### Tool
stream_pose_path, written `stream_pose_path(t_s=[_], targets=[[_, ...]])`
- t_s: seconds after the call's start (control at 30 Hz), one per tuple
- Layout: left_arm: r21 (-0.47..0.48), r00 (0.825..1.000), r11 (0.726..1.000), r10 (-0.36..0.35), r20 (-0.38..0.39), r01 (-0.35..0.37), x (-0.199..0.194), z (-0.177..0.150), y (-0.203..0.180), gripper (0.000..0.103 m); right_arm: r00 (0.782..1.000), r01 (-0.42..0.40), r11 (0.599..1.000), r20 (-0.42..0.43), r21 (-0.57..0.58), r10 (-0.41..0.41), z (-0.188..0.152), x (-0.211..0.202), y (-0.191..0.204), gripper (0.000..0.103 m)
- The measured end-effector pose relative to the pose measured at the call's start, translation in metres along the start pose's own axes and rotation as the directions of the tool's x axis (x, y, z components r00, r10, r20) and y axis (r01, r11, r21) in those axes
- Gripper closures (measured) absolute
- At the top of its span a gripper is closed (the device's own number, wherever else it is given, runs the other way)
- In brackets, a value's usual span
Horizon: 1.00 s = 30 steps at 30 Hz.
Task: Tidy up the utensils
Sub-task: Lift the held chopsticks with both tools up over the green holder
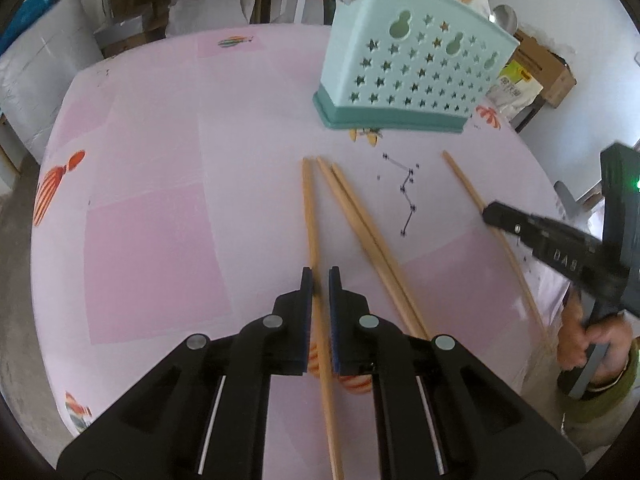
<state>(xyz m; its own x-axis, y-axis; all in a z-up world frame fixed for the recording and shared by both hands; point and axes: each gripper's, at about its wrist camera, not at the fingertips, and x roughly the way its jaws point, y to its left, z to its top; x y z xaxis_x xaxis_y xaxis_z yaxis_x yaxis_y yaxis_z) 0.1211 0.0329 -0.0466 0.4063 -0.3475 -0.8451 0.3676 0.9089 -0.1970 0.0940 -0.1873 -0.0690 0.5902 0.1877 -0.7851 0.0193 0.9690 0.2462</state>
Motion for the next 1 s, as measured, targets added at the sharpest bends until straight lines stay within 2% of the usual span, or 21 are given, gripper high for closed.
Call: stream_pose_path(t_s=[0.17,0.63,0.73,1.0], targets=[[0.027,1.0,1.0,0.013,-0.012,-0.013,0.007,0.015,-0.003,0.091,1.0,-0.008,1.0,0.003,0.006,0.008,0.0,0.0,-0.001,0.096],[0.115,0.994,0.988,0.104,-0.018,-0.101,0.03,0.043,-0.007,0.091,1.0,-0.012,1.0,0.005,0.007,0.012,0.0,-0.001,-0.002,0.096],[0.132,0.992,0.984,0.123,-0.005,-0.122,0.033,0.047,-0.008,0.096,1.0,-0.011,1.0,0.004,0.007,0.011,0.0,-0.001,-0.001,0.096],[0.093,0.994,0.989,0.112,0.007,-0.112,0.031,0.052,0.0,0.098,1.0,-0.013,1.0,0.004,0.007,0.013,0.0,0.0,-0.001,0.096]])
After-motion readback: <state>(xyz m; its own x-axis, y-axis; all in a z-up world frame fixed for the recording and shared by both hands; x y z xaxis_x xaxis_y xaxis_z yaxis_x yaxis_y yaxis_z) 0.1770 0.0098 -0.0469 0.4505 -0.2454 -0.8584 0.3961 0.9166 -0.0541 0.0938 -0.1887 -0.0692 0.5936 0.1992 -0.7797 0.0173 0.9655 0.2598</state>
